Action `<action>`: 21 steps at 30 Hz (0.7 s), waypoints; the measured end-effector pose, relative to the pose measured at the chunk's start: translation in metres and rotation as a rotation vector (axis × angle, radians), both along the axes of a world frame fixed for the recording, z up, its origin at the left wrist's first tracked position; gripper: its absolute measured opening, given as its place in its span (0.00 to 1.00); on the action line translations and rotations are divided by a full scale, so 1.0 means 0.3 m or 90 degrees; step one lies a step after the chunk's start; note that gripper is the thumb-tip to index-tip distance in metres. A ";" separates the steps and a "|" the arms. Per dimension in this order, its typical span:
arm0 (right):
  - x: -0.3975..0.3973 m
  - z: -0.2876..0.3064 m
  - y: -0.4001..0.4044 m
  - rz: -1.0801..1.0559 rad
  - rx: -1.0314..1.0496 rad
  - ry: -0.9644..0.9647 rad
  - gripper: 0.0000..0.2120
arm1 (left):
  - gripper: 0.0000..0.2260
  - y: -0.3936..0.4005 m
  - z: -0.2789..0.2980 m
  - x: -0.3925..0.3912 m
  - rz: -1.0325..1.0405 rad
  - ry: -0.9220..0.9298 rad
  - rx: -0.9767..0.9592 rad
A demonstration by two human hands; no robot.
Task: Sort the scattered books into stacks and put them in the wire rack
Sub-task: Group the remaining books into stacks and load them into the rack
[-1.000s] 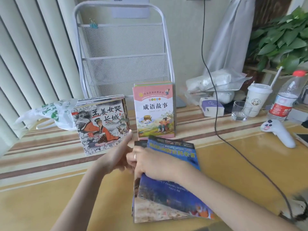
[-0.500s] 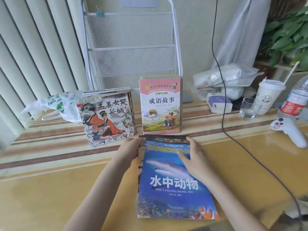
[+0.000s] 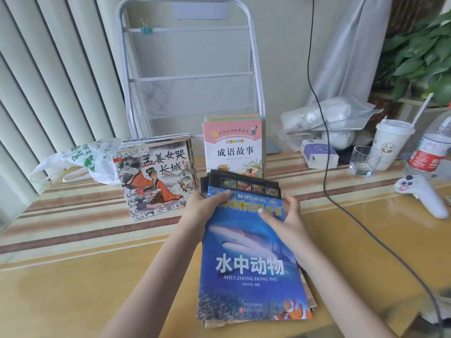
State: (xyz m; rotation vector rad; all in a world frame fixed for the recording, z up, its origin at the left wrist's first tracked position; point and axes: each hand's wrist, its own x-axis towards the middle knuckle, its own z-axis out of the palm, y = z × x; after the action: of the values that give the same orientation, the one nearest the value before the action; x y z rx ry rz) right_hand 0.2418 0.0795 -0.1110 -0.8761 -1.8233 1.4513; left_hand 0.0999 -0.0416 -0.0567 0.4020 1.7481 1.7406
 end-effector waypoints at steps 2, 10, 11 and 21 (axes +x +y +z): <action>0.008 0.087 -0.001 0.029 -0.066 0.094 0.23 | 0.06 -0.025 0.074 0.026 -0.010 0.054 0.101; -0.003 0.338 -0.015 0.102 0.034 0.232 0.18 | 0.09 -0.107 0.240 0.029 0.011 0.315 0.234; -0.007 0.347 -0.017 0.100 0.039 0.235 0.19 | 0.09 -0.113 0.243 0.029 0.003 0.332 0.238; -0.079 0.456 -0.031 -0.020 -0.096 0.213 0.14 | 0.08 -0.048 0.315 0.050 0.124 0.287 0.280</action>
State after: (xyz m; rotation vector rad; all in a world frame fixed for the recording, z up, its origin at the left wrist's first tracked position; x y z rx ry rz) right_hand 0.2180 0.0701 0.0259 -0.6818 -1.4630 1.6222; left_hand 0.1149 -0.0561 0.0376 0.8957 1.7279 2.3226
